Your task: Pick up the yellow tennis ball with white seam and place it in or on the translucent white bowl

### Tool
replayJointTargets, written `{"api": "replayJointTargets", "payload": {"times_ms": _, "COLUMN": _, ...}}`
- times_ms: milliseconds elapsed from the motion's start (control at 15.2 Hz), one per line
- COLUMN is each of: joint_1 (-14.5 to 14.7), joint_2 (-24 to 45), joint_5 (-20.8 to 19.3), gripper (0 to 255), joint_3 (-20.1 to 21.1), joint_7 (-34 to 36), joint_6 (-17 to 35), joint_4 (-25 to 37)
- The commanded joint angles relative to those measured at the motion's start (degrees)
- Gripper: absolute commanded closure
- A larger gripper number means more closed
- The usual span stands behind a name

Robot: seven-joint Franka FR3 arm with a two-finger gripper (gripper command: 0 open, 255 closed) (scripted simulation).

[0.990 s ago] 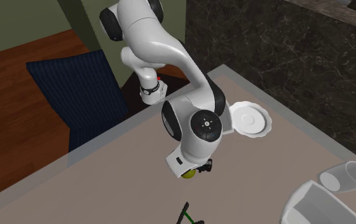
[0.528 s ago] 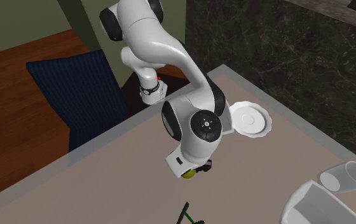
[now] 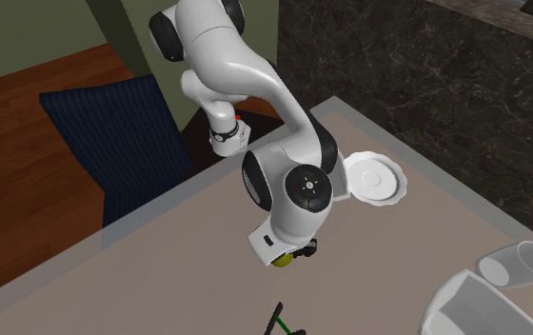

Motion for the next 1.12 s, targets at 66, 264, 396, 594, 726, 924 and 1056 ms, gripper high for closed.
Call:
{"api": "replayJointTargets", "payload": {"times_ms": 66, "joint_1": -0.05, "joint_2": -0.48, "joint_5": 0.34, "gripper": 255, "joint_3": 0.12, "joint_7": -0.28, "joint_6": -1.34, "joint_4": 0.94}}
{"api": "replayJointTargets", "payload": {"times_ms": 264, "joint_1": -0.09, "joint_2": -1.11, "joint_5": 0.8, "gripper": 255, "joint_3": 0.28, "joint_7": -0.66, "joint_6": -3.4, "joint_4": 2.49}}
{"api": "replayJointTargets", "payload": {"times_ms": 396, "joint_1": -0.1, "joint_2": -1.47, "joint_5": 1.07, "gripper": 255, "joint_3": 0.38, "joint_7": -0.9, "joint_6": -4.8, "joint_4": 3.59}}
{"api": "replayJointTargets", "payload": {"times_ms": 594, "joint_1": -0.08, "joint_2": -1.91, "joint_5": 1.41, "gripper": 255, "joint_3": 0.51, "joint_7": -1.21, "joint_6": -6.93, "joint_4": 5.36}}
{"api": "replayJointTargets", "payload": {"times_ms": 726, "joint_1": -0.04, "joint_2": -2.14, "joint_5": 1.59, "gripper": 255, "joint_3": 0.58, "joint_7": -1.4, "joint_6": -8.37, "joint_4": 6.62}}
{"api": "replayJointTargets", "payload": {"times_ms": 924, "joint_1": 0.05, "joint_2": -2.38, "joint_5": 1.79, "gripper": 255, "joint_3": 0.68, "joint_7": -1.64, "joint_6": -10.58, "joint_4": 8.65}}
{"api": "replayJointTargets", "payload": {"times_ms": 1056, "joint_1": 0.14, "joint_2": -2.46, "joint_5": 1.89, "gripper": 255, "joint_3": 0.74, "joint_7": -1.78, "joint_6": -12.08, "joint_4": 10.08}}
